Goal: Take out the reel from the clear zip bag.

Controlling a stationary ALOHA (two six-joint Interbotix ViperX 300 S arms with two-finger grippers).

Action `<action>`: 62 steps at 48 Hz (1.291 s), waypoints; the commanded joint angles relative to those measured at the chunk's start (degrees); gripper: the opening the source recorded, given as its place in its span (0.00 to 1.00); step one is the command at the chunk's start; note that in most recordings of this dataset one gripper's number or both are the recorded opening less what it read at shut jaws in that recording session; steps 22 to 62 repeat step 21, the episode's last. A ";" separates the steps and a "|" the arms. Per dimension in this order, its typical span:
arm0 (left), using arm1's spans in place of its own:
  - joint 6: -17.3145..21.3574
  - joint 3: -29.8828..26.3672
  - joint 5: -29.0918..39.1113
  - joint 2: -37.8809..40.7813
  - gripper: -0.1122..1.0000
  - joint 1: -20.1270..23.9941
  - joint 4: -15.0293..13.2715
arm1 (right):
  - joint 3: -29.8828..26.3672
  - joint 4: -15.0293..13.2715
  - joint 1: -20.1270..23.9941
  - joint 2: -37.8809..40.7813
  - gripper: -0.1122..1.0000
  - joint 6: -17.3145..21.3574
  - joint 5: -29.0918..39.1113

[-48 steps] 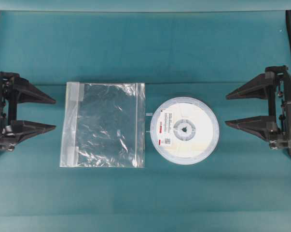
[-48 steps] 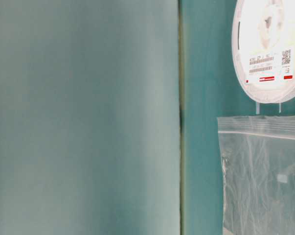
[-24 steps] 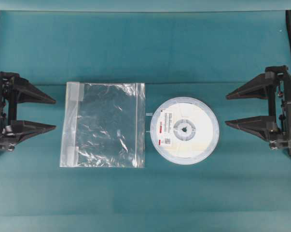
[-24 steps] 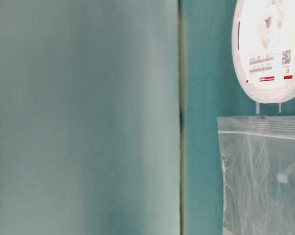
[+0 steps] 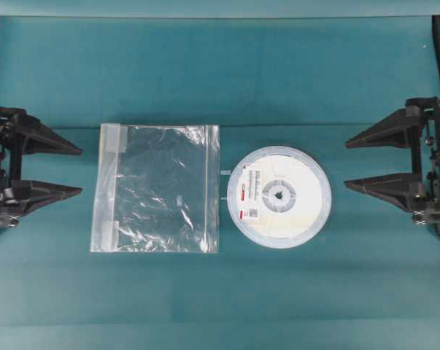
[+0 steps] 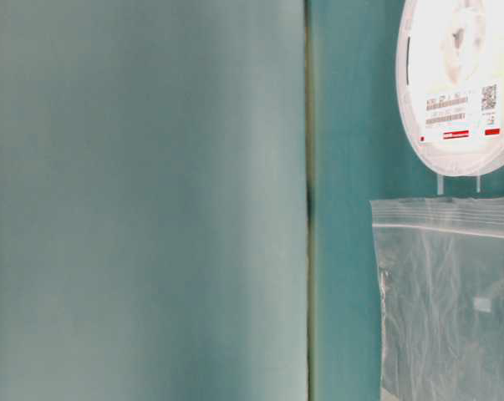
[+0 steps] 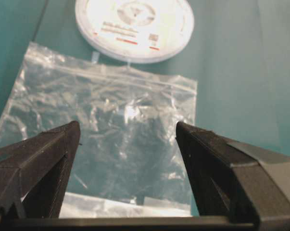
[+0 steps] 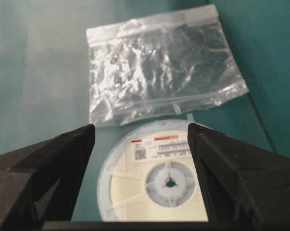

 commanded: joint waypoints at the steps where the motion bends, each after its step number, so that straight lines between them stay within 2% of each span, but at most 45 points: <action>1: 0.00 -1.41 -0.09 0.00 0.88 -0.09 0.18 | -0.35 0.00 0.18 -0.53 0.87 -0.26 0.26; 62: -0.09 -1.41 -0.09 0.00 0.88 -0.09 0.18 | -0.26 -0.09 0.18 -0.97 0.87 -0.26 0.97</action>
